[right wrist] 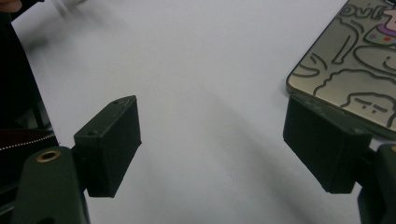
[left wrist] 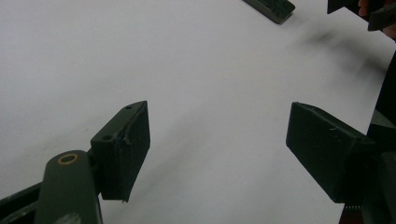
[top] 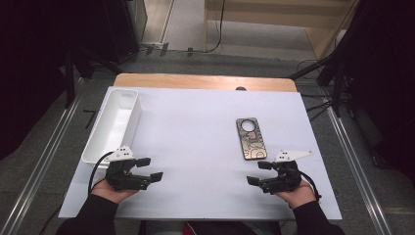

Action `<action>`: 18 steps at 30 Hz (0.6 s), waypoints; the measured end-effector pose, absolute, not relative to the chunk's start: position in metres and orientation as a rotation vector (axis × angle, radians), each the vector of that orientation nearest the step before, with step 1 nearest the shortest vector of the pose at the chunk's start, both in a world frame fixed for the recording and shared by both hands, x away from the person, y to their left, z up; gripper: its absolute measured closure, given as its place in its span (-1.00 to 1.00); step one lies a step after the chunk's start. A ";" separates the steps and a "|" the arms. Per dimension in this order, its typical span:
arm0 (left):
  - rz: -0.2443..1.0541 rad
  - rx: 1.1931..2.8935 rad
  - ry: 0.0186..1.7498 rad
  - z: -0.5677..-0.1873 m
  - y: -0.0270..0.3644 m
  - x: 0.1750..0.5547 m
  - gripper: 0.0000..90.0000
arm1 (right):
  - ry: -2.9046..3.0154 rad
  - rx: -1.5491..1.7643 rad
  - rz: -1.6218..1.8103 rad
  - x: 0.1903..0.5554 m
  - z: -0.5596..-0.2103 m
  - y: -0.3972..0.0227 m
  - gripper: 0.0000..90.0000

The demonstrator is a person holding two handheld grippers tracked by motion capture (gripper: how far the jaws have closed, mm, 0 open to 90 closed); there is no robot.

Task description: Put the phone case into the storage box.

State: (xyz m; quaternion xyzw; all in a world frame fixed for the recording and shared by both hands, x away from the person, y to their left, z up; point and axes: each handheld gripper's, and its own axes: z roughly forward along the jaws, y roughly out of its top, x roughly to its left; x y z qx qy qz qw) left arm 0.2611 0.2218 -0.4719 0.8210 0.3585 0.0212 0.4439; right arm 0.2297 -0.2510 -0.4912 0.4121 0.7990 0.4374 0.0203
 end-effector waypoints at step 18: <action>0.070 2.053 0.882 -0.472 0.222 0.260 -0.52 | 2.515 1.305 1.271 0.230 -0.493 -0.245 -0.99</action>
